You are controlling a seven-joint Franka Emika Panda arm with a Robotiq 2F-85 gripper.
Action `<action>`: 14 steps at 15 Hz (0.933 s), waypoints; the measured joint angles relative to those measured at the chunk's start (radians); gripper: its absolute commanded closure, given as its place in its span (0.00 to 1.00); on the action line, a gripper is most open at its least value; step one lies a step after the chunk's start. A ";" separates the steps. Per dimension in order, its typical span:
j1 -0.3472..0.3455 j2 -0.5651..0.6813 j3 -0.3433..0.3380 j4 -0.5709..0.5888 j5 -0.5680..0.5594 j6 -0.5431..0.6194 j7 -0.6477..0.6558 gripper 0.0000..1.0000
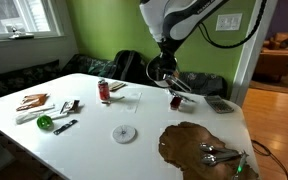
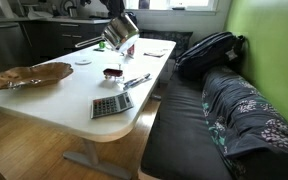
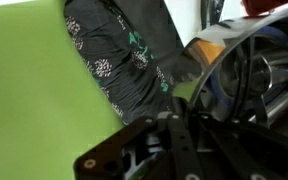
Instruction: Pour the content in the pot on the table
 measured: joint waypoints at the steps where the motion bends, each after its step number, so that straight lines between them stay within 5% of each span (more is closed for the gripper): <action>1: 0.000 0.012 0.009 0.026 -0.022 -0.017 -0.041 0.99; 10: -0.003 0.117 0.037 0.131 -0.152 -0.044 -0.169 0.99; 14: 0.008 0.160 0.038 0.137 -0.328 -0.055 -0.168 0.99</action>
